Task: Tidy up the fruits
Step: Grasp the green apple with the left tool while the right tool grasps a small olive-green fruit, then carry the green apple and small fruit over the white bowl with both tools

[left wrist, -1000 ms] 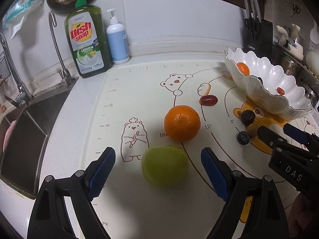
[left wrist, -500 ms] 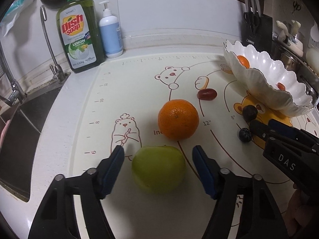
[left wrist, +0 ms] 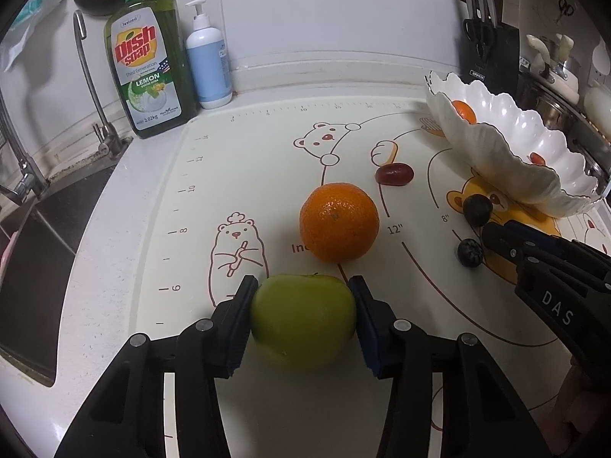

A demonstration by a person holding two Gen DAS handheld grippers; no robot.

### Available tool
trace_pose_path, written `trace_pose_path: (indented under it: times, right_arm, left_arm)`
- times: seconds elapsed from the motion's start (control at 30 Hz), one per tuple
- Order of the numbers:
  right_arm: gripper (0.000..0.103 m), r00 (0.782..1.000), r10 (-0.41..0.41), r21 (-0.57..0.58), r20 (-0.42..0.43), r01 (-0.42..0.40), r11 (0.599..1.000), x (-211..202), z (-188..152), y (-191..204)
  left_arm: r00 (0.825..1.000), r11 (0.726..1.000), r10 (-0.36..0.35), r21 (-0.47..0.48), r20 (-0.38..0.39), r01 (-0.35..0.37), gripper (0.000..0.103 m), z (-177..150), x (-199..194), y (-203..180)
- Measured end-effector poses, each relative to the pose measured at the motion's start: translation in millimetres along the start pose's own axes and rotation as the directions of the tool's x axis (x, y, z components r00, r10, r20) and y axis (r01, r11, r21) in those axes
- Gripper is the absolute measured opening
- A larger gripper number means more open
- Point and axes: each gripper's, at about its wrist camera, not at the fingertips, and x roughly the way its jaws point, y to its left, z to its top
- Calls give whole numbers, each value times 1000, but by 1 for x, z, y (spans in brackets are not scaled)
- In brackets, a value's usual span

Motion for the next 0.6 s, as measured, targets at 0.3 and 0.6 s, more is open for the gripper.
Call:
trace_pose_path:
  times: [0.3, 0.6]
  right_arm:
    - [24, 999, -2, 4, 33, 2, 1000, -17, 1, -5]
    - [24, 997, -7, 24, 79, 5, 1000, -43, 4, -15]
  left_arm:
    - [1000, 1000, -15, 7, 27, 15, 48, 3, -15, -7]
    - [997, 999, -33, 29, 67, 31, 48, 15, -34, -23]
